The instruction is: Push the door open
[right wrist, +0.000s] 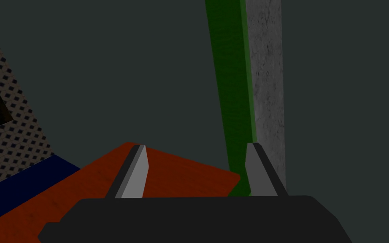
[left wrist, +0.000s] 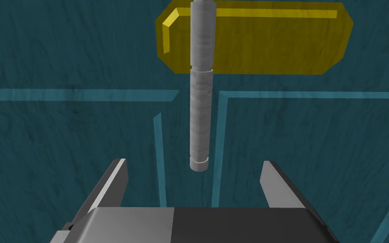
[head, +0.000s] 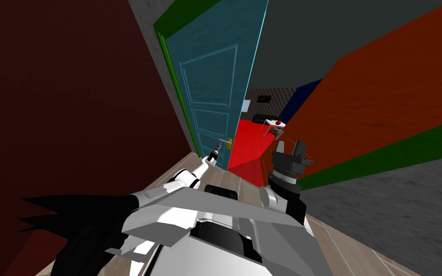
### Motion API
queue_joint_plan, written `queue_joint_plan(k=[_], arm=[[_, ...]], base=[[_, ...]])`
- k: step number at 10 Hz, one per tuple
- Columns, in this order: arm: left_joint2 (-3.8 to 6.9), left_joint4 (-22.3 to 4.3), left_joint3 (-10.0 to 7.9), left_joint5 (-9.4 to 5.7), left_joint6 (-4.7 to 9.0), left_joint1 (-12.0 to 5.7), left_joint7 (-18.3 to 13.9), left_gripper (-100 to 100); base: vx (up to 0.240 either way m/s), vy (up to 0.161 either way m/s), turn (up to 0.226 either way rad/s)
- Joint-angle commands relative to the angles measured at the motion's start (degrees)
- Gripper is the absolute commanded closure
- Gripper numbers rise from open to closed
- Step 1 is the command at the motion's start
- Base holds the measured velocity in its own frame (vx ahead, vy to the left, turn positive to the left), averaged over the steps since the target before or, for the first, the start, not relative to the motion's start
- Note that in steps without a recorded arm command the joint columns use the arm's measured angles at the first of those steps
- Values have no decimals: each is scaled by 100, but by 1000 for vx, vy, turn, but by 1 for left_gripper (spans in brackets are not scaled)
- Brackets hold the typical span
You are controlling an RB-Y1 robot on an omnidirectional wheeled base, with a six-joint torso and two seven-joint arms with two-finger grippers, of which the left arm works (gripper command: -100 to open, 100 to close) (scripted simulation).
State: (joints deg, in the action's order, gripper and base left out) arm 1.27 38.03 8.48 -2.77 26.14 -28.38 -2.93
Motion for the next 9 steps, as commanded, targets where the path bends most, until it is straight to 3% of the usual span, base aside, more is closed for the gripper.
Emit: queue_joint_plan(k=[1,4,6,7,8,9], arm=[[46,-34,-21,-7,18,-11,10,-100],[-1,-53,-54,-20,16,-19,17,-100],[-154,-65,-76,-28,15,-24,21,-100],[-114,6,-65,-20,-6,24,31,-100],[-114,6,-65,-20,-6,24,31,100],[-114,6,-65,-20,-6,24,31,100]], base=[[172,-48,-19],[214,-68,-23],[182,-53,-25],[81,-26,0],[-13,3,9],[-36,10,-13]])
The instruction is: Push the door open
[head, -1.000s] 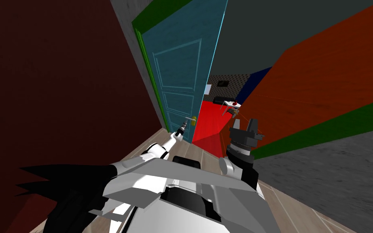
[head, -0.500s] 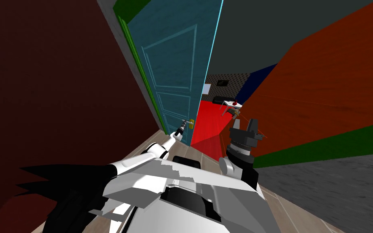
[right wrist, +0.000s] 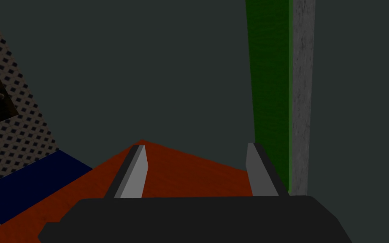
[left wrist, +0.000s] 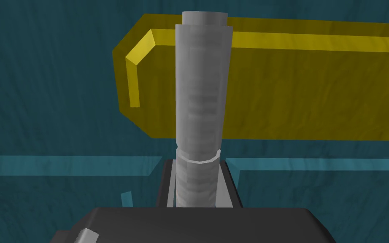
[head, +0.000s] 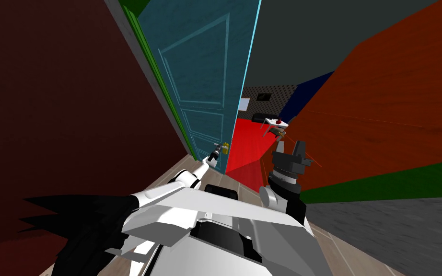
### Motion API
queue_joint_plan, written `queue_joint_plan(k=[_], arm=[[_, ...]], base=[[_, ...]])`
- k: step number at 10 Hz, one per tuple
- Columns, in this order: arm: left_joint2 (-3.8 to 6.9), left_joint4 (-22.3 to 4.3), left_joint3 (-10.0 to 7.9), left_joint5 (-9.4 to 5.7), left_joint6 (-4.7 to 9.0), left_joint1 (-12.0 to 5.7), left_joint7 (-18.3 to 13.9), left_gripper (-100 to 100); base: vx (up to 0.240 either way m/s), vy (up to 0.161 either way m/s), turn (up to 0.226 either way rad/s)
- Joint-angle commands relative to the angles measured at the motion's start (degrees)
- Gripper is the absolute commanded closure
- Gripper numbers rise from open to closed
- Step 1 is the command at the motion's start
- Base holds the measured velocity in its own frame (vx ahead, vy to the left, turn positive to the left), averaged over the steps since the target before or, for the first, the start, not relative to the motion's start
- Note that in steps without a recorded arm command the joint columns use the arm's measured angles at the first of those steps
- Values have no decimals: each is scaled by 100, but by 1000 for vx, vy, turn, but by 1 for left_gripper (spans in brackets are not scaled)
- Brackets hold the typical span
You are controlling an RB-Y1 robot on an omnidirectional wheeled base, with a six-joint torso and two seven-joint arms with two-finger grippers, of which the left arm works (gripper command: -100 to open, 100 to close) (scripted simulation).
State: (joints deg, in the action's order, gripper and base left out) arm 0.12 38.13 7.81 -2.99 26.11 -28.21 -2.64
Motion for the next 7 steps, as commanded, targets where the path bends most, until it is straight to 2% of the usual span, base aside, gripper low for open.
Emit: queue_joint_plan(k=[1,4,5,7], arm=[[1,-4,2,2,-3,7,2,100],[1,-4,2,2,-3,7,2,100],[90,-11,-82,-21,-6,4,27,100],[149,-17,-150,-39,-5,5,48,100]], base=[[-22,9,-9],[-2,2,-2],[101,-65,29],[128,-98,41]])
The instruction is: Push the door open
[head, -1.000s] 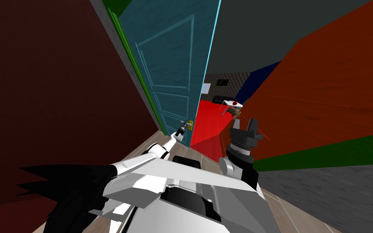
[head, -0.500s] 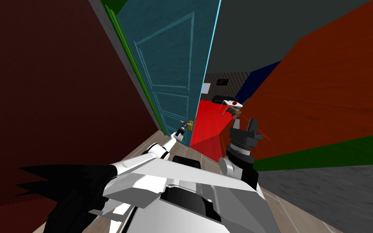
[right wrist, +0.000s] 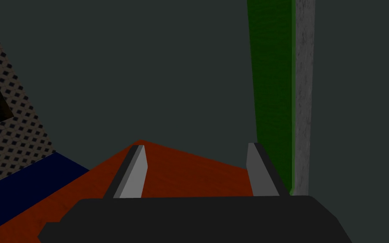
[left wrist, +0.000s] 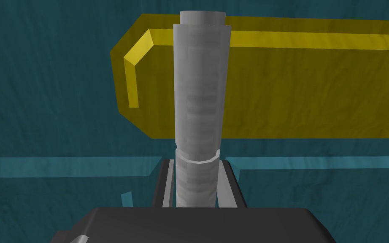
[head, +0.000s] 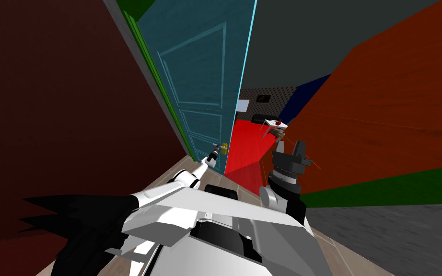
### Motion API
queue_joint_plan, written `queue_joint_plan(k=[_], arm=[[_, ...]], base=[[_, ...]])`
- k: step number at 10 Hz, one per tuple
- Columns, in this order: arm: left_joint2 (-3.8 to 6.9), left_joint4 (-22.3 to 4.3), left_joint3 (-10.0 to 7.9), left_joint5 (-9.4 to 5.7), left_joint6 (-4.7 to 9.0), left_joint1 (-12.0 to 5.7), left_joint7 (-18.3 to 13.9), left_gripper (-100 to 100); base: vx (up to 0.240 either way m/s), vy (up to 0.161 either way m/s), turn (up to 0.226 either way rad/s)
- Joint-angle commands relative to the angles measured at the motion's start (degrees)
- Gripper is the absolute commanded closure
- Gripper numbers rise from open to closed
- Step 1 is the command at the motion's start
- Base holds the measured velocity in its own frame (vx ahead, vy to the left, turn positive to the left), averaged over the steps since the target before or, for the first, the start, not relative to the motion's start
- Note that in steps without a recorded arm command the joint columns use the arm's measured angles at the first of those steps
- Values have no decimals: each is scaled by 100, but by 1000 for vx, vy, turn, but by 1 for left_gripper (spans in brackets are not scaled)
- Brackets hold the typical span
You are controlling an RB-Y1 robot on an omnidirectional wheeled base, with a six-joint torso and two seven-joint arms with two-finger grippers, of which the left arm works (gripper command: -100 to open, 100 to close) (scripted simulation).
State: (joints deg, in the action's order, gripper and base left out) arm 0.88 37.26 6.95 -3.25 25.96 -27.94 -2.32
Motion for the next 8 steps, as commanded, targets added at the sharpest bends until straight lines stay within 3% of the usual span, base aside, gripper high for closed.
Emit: queue_joint_plan(k=[1,7,8], arm=[[115,65,-115,-26,12,-20,33,100],[296,40,-409,-102,17,-11,129,100],[346,30,-523,-132,19,-8,166,100]], base=[[157,-102,30],[165,-128,54],[157,-128,73]])
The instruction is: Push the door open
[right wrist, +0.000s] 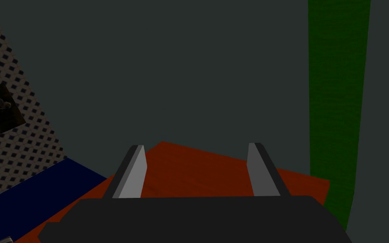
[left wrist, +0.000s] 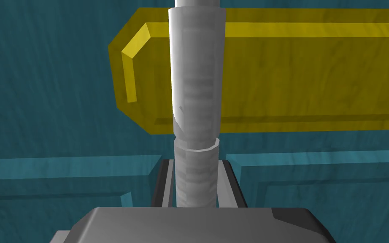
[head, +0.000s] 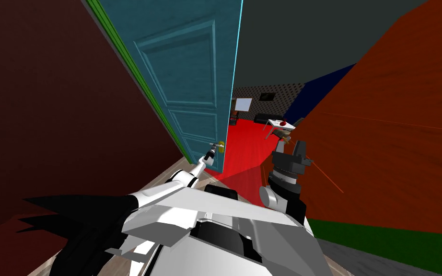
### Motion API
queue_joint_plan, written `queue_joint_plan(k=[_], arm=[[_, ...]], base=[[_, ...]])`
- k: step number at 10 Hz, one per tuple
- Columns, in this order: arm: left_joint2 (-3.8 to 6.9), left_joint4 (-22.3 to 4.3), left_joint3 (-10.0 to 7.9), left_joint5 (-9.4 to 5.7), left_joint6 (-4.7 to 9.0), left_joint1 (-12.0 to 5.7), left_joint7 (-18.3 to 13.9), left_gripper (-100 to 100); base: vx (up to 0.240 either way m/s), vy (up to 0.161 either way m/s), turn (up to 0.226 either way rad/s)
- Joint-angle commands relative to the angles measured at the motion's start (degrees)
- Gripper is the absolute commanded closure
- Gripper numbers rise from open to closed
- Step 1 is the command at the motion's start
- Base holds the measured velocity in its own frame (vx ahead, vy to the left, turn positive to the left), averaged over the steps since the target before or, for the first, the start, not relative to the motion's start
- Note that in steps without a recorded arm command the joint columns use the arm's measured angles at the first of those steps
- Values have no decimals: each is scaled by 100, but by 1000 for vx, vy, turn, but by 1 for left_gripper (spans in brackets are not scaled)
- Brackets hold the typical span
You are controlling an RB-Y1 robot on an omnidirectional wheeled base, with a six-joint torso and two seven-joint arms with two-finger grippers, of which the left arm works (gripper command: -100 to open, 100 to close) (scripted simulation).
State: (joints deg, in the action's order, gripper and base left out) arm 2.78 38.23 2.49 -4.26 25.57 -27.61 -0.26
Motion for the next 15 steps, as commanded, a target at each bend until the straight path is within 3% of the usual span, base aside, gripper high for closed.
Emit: queue_joint_plan(k=[1,4,9,12,15], arm=[[172,-70,-116,-41,59,-40,-28,100],[200,-76,-195,-61,61,-38,-2,100],[298,-110,-586,-162,68,-27,125,100],[314,-119,-694,-190,70,-24,160,100],[332,-138,-911,-246,74,-18,230,100]], base=[[150,-133,63],[95,-80,38],[151,-140,88],[138,-125,62],[159,-130,73]])
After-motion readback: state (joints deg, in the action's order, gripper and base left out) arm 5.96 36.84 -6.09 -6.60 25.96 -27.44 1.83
